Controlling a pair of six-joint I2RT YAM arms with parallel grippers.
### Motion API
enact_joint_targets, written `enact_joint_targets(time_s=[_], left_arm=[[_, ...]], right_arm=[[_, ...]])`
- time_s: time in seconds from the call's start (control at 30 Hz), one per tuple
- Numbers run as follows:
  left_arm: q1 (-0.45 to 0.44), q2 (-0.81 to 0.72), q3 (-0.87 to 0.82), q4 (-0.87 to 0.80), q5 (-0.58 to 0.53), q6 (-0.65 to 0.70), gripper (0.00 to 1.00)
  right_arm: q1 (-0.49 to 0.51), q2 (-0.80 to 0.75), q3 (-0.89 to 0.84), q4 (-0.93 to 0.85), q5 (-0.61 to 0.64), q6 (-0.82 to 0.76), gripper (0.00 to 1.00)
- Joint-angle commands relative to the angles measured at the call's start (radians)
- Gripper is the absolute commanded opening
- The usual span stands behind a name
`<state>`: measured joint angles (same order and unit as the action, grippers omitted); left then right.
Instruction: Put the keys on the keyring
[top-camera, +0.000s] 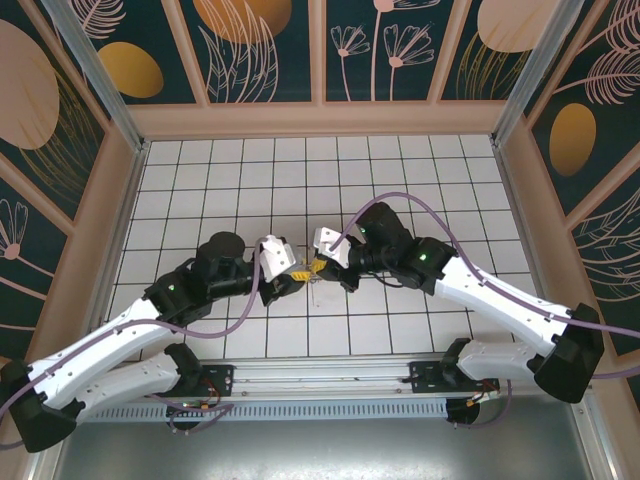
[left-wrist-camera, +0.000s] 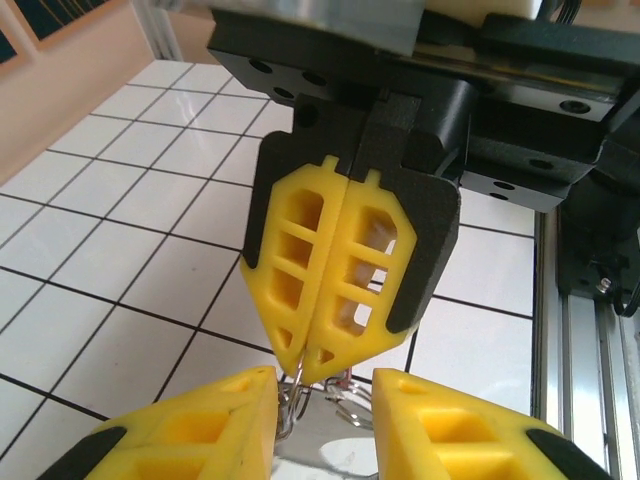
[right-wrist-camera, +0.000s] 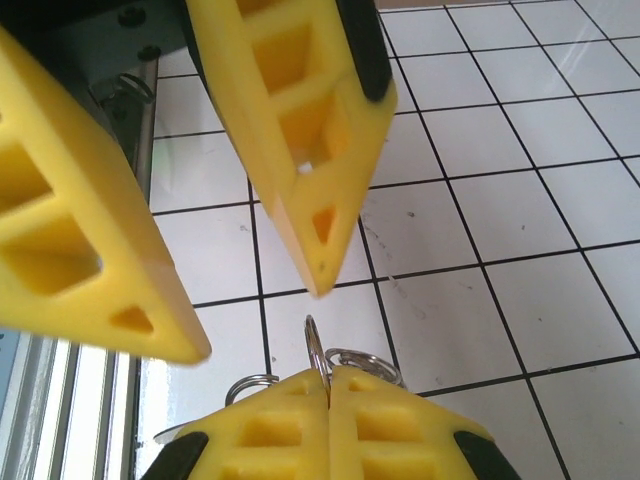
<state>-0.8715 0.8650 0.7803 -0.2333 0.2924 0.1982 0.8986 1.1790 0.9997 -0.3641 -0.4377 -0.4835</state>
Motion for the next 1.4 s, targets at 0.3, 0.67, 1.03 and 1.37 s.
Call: enact_joint_targets(time_s=[0.3, 0.67, 1.03, 1.37], left_arm=[[-0.006, 0.06, 0.039, -0.041, -0.02, 0.027, 0.3], [-0.006, 0.09, 0.056, -0.043, -0.014, 0.047, 0.09], [-0.006, 0.085, 0.04, -0.015, 0.004, 0.033, 0.0], [-0.005, -0.006, -0.01, 0.074, 0.028, 0.004, 0.0]], right_arm=[[0.029, -0.022, 0.04, 0.007, 0.029, -0.046, 0.0], [0.04, -0.017, 0.033, -0.001, 0.027, -0.06, 0.0], [0.049, -0.025, 0.025, 0.014, 0.036, -0.067, 0.0], [0.048, -0.138, -0.122, 0.151, 0.034, 0.072, 0.24]])
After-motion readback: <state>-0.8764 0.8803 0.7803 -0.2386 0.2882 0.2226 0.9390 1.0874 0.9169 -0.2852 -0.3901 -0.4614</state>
